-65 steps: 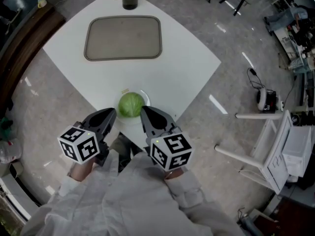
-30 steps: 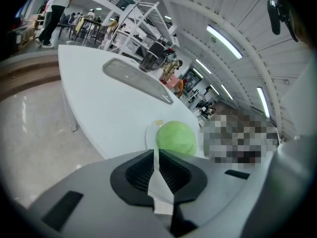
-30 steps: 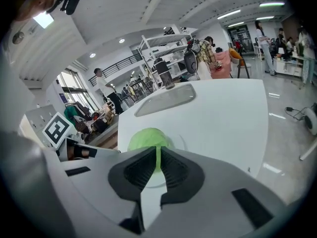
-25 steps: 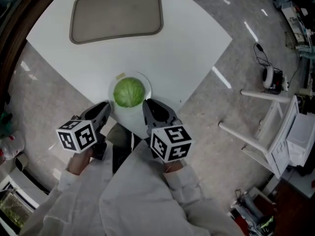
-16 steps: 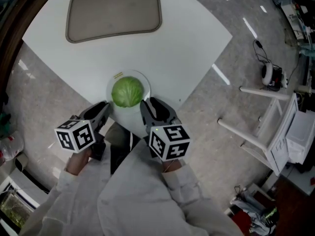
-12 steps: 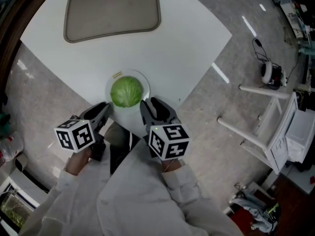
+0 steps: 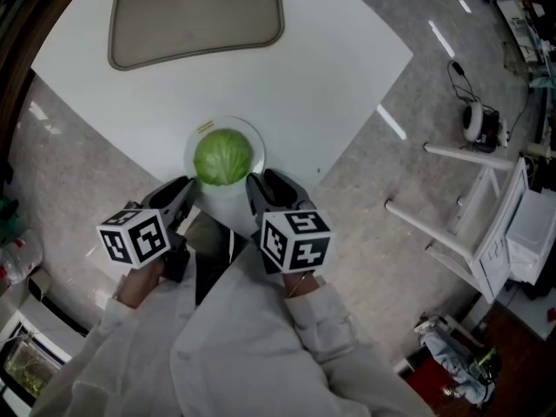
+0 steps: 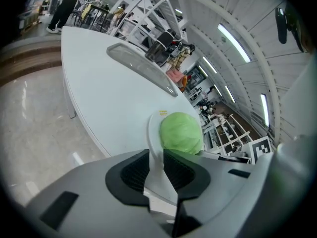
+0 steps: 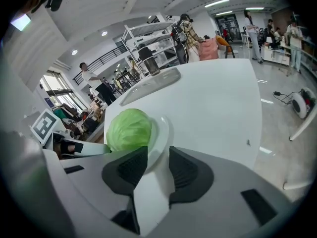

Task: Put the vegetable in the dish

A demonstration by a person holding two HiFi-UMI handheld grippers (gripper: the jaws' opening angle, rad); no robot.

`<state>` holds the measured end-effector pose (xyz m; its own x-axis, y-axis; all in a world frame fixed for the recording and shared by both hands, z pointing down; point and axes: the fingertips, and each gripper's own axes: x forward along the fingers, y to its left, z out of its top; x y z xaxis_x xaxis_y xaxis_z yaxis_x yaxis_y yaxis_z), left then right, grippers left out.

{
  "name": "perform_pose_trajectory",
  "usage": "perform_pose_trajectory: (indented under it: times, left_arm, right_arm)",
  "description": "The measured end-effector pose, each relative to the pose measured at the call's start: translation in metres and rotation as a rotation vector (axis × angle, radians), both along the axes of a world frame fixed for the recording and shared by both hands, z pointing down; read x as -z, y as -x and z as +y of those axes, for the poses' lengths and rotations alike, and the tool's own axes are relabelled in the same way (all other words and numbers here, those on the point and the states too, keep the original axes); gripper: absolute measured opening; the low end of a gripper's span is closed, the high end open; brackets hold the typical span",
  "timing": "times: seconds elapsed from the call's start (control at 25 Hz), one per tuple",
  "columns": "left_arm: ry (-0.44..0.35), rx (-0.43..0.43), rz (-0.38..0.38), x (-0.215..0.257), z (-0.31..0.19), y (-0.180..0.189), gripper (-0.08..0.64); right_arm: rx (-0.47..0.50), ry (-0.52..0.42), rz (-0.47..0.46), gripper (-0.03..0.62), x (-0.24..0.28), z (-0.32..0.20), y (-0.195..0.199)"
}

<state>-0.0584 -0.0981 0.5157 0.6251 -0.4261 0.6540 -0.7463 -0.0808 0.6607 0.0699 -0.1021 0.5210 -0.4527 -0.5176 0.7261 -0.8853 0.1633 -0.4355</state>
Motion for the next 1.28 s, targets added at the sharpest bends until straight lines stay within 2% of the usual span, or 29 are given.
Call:
perform_pose_trajectory:
  times: [0.44,0.8,1.28]
  left_arm:
    - [0.038,0.061,0.058,-0.0019,-0.0058,-0.0003,0.074]
    - [0.047,0.068,0.061,-0.0034,-0.0080,0.0001,0.070]
    - [0.061,0.122,0.094,-0.0053,-0.0089,0.0009,0.054]
  right_arm:
    - [-0.006,0.010,0.008,0.124,-0.0015,-0.0013,-0.0031]
    - [-0.013,0.009,0.020,0.124,-0.0026,-0.0031,0.0001]
    - [-0.097,0.032,-0.061,0.103,-0.0042,-0.0058,-0.0004]
